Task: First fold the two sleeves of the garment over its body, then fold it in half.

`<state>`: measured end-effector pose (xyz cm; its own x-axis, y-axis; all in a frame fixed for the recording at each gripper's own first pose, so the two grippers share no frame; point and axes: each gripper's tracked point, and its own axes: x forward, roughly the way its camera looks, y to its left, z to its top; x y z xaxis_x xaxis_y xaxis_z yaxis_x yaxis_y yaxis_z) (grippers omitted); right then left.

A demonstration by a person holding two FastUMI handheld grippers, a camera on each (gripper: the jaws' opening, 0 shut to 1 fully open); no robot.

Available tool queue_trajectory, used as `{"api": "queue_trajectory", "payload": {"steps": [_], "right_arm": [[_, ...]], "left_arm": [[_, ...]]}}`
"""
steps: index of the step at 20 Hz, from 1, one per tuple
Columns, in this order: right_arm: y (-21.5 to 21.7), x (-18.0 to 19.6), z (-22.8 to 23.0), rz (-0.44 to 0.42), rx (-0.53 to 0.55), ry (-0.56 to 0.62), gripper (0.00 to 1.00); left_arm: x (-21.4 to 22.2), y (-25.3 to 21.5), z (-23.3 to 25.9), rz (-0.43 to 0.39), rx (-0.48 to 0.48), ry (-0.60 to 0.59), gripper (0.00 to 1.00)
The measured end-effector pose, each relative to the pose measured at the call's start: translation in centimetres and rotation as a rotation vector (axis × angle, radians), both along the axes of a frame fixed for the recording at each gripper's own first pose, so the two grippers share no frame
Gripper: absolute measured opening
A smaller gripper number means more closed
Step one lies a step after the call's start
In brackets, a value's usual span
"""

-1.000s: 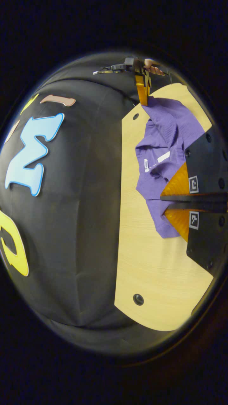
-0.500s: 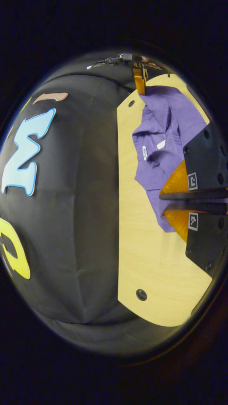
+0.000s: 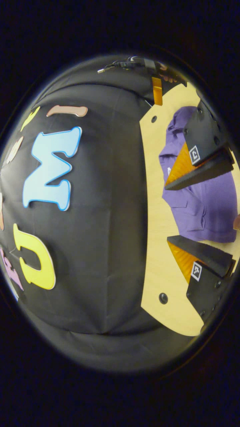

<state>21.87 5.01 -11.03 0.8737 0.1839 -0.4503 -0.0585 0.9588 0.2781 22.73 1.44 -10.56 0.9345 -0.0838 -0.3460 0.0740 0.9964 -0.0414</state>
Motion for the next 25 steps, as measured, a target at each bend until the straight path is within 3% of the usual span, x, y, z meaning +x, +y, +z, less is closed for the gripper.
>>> {"api": "queue_trajectory", "payload": {"steps": [10,11,12,18,21,25], "right_arm": [[-3.2,-12.0,12.8,0.006,-0.226,-0.455,0.94],[-3.5,-13.5,13.5,0.005,-0.237,-0.481,0.87],[-3.8,-14.9,14.0,0.005,-0.241,-0.501,0.93],[-4.9,-22.1,15.2,0.009,-0.258,-0.536,0.92],[-5.1,-23.8,16.3,0.008,-0.296,-0.574,0.92],[-3.6,-24.3,17.7,0.017,-0.261,-0.609,0.92]], "left_arm": [[-12.8,-4.1,11.8,0.033,0.027,-0.303,0.92],[-14.4,-4.4,12.4,0.042,0.035,-0.316,0.92],[-16.0,-4.6,12.8,0.050,0.047,-0.328,0.91],[-24.0,-6.2,11.5,0.078,0.064,-0.340,0.91],[-25.6,-6.1,11.3,0.082,0.052,-0.338,0.92],[-26.3,-5.4,11.8,0.084,0.061,-0.357,0.92]]}}
